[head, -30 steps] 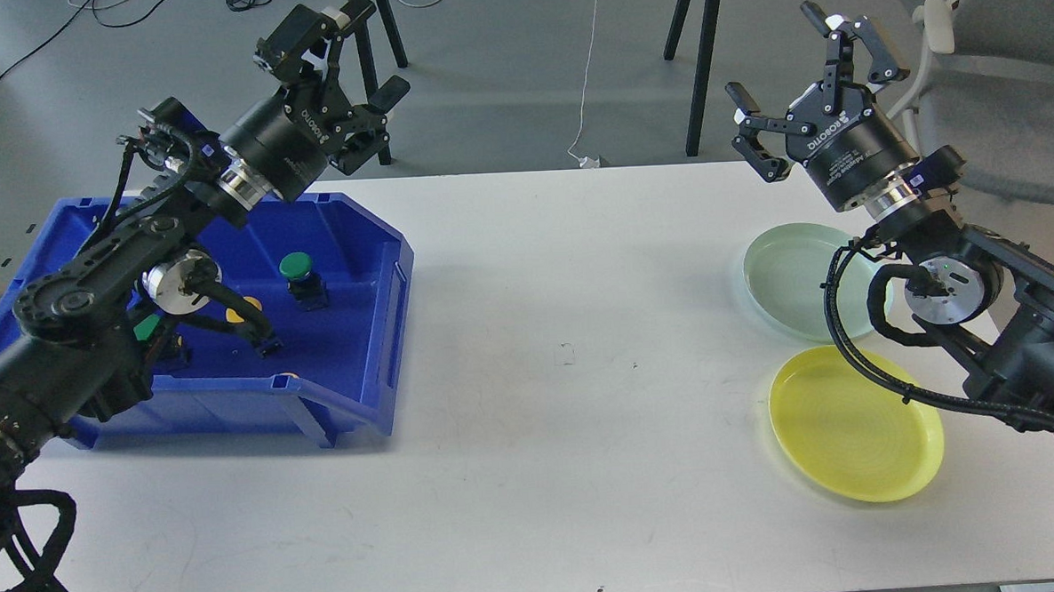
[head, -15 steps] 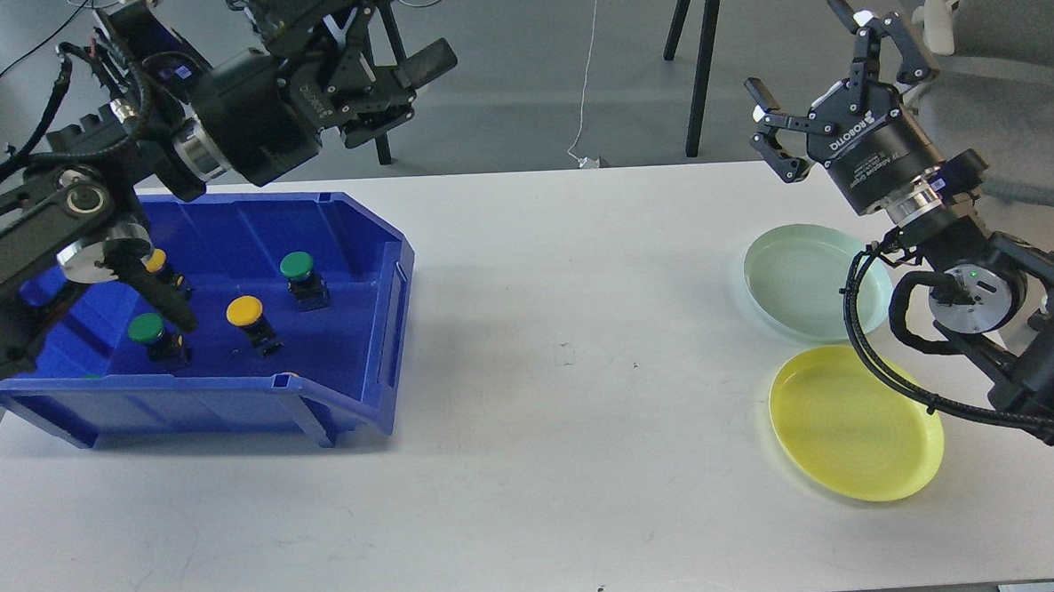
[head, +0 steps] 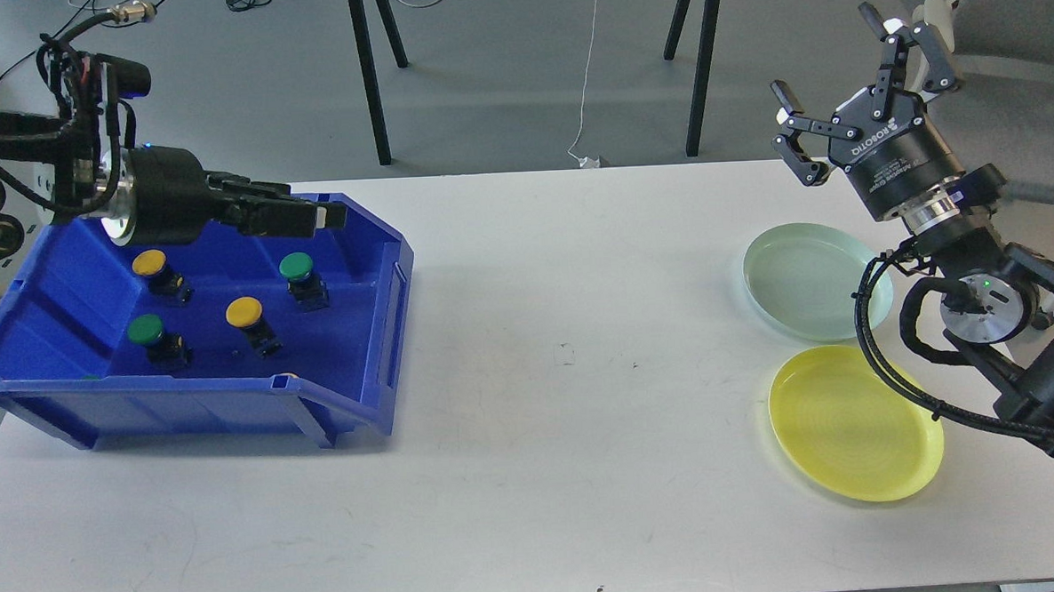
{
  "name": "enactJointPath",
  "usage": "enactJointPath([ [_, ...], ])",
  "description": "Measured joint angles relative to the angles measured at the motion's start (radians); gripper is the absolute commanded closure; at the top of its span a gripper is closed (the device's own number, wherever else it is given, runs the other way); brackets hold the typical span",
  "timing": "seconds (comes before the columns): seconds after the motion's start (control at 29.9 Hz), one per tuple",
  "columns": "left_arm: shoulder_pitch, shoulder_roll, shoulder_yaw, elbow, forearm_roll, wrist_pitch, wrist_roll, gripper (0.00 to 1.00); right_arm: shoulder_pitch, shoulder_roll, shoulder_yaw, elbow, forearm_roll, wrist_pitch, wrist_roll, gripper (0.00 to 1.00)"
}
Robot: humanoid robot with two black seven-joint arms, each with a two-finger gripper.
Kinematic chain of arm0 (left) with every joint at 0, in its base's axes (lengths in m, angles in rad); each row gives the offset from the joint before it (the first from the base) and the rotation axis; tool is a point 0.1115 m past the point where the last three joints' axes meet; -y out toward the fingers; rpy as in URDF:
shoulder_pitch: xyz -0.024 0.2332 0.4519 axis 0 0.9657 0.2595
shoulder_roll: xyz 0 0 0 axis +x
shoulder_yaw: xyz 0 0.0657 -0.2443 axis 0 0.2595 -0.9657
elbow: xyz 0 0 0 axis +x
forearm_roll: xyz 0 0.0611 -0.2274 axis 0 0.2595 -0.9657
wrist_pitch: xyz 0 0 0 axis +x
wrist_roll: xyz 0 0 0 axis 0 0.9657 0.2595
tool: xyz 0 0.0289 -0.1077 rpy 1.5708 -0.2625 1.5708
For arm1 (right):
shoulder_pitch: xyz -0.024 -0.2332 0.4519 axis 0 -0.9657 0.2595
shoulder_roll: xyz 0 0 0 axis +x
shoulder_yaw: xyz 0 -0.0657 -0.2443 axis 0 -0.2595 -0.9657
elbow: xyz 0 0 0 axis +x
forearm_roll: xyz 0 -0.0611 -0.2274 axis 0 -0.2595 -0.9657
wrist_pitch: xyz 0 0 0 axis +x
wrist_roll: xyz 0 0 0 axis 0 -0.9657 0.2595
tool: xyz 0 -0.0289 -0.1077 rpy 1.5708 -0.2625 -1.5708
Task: Pass button and place on color plate
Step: 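Lower the left gripper into the bin and grasp a yellow-capped button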
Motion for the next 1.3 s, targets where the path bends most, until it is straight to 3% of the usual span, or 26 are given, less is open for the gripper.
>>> enactJointPath([
  [0.3, 0.065, -0.090, 0.120, 0.164, 0.059, 0.064, 0.000, 0.01, -0.018, -0.007, 0.011, 0.000, 0.000, 0.000, 0.000, 0.01],
  [1.3, 0.206, -0.143, 0.113, 0.308, 0.048, 0.087, 0.000, 0.03, -0.047, -0.009, 0.013, 0.000, 0.000, 0.000, 0.000, 0.01],
])
